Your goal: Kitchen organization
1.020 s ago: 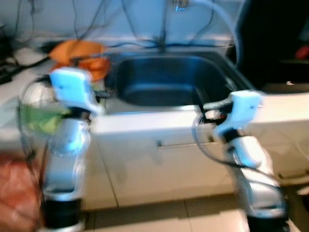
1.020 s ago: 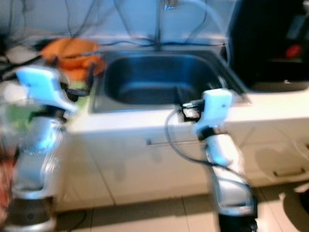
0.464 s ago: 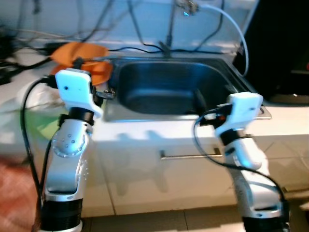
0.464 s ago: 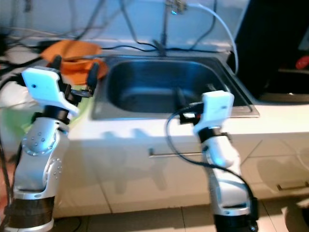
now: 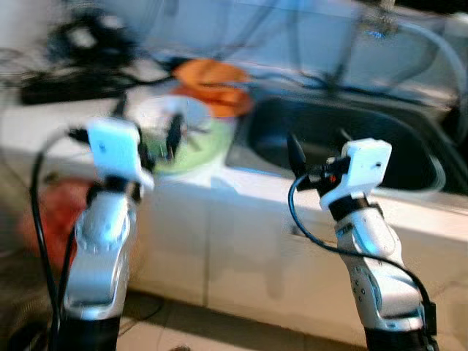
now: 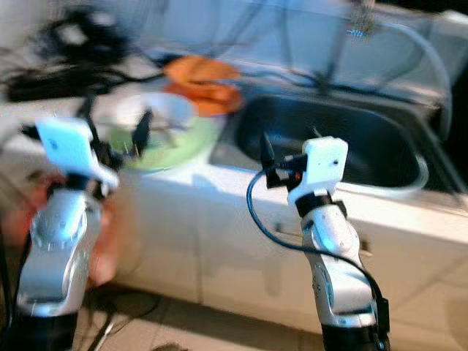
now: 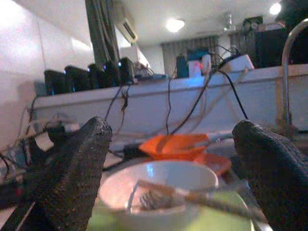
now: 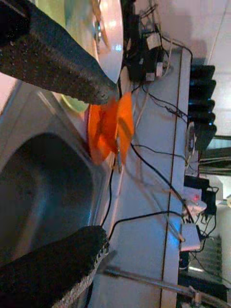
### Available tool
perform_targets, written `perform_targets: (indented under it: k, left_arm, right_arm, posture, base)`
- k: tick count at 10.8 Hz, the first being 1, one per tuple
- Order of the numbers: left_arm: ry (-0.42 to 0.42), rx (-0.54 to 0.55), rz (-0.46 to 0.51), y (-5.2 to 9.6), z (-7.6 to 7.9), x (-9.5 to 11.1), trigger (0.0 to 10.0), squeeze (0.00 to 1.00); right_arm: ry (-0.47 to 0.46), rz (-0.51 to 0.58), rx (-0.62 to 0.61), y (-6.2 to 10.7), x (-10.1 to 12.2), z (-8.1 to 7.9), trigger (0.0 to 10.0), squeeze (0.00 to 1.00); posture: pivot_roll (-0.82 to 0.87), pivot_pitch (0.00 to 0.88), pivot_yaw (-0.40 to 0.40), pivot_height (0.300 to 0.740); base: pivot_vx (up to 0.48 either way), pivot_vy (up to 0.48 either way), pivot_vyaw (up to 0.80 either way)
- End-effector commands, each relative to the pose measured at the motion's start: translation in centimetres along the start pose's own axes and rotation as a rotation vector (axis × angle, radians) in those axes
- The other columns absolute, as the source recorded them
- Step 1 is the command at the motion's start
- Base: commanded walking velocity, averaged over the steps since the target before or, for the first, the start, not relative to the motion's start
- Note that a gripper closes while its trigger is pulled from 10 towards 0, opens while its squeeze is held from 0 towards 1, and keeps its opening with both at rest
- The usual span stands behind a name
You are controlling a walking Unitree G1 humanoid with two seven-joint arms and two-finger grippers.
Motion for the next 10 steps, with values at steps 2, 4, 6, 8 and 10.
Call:
perform_targets:
  k: [2,4,6,8,10]
  left_arm:
    - [0.052,-0.061,-0.014,0.2,1.1,-0.5,10.0,0.00]
    - [0.119,-0.142,-0.042,0.5,2.7,-1.4,10.0,0.00]
    - [0.140,-0.121,-0.075,0.3,2.6,-1.9,10.0,0.00]
    - [0.132,-0.110,-0.075,0.0,2.1,-1.9,10.0,0.00]
    - [0.140,-0.104,-0.062,0.0,2.1,-1.6,10.0,0.00]
  right_arm:
    - [0.001,0.013,-0.006,-0.2,0.4,0.3,10.0,0.00]
    - [-0.008,0.003,0.015,-0.2,0.3,-0.1,10.0,0.00]
    - [-0.012,0.000,0.014,-0.1,0.2,-0.1,10.0,0.00]
    - [-0.006,-0.003,0.011,0.0,0.2,0.0,10.0,0.00]
    - [0.004,0.016,-0.003,-0.1,0.7,0.2,10.0,0.00]
  posture:
    - [0.05,0.000,-0.045,0.740]
    - [0.05,0.000,-0.046,0.740]
    - [0.04,0.000,-0.044,0.740]
    - [0.04,0.000,-0.045,0.740]
    - [0.04,0.002,-0.045,0.740]
  base:
    - [0.000,0.000,0.00]
    - [0.000,0.000,0.00]
    - [0.000,0.000,0.00]
    - [0.000,0.000,0.00]
    - [0.000,0.000,0.00]
Point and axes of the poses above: a point about 5 cm out from each wrist's last joint towards the gripper, its own y axis pointing back from the gripper into the wrist, its own x axis along the axis of the wrist's last joint, z = x × y, the point moved 5 cm from there along -y, pointing out of the wrist towards the gripper, and after that the axes turned 10 degrees about -y, right-handed, at the moved point
